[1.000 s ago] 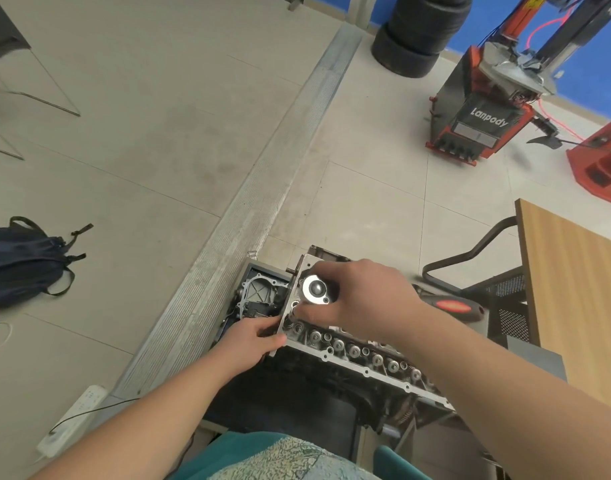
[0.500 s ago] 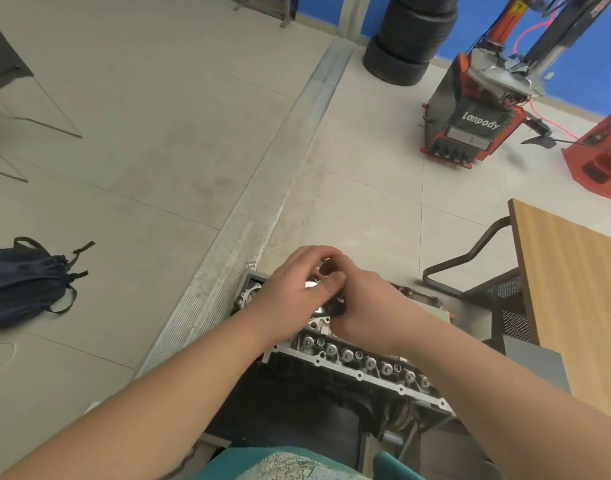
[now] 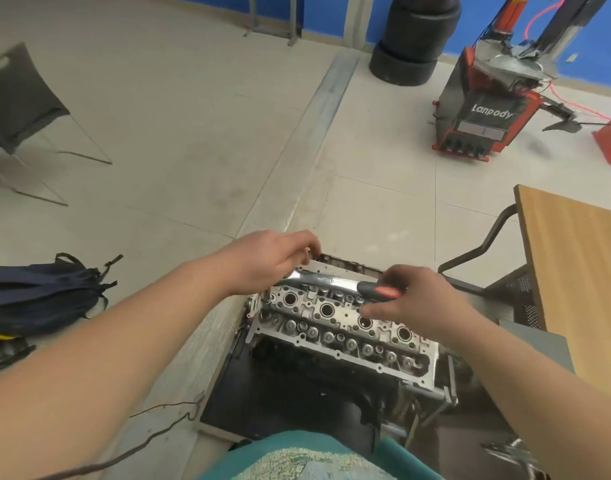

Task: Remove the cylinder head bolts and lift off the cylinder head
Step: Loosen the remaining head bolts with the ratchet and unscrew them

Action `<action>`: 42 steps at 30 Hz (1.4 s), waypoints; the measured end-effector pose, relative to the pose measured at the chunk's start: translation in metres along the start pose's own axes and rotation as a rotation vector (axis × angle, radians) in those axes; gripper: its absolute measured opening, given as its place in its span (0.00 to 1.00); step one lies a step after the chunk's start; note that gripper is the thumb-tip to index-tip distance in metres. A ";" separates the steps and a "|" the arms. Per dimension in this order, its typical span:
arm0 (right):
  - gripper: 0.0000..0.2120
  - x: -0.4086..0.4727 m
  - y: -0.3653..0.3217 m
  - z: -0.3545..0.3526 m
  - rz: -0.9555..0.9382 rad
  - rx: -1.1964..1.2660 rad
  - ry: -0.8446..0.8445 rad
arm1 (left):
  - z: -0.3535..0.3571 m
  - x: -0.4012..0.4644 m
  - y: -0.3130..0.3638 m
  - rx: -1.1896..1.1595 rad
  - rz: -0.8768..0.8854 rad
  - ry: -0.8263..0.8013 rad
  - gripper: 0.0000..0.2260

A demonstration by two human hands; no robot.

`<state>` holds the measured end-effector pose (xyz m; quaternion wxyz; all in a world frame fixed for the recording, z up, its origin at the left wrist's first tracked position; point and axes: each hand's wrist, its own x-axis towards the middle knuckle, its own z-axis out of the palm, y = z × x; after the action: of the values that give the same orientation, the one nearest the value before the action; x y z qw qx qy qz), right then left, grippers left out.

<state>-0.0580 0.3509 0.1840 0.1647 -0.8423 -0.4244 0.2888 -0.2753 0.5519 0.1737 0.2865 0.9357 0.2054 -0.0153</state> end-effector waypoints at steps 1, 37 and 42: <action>0.27 -0.001 0.002 0.001 -0.015 0.160 0.013 | -0.002 0.002 0.002 0.029 -0.019 -0.054 0.11; 0.25 0.057 -0.035 0.043 0.436 1.676 0.454 | 0.030 -0.008 -0.001 0.102 -0.212 0.303 0.27; 0.22 0.086 -0.046 0.032 0.366 1.647 0.432 | 0.032 -0.008 0.006 0.078 -0.301 0.369 0.24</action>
<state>-0.0655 0.4479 0.1536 0.7493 -0.5465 0.1023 0.3597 -0.2773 0.5274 0.1514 0.2024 0.8918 0.3908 0.1052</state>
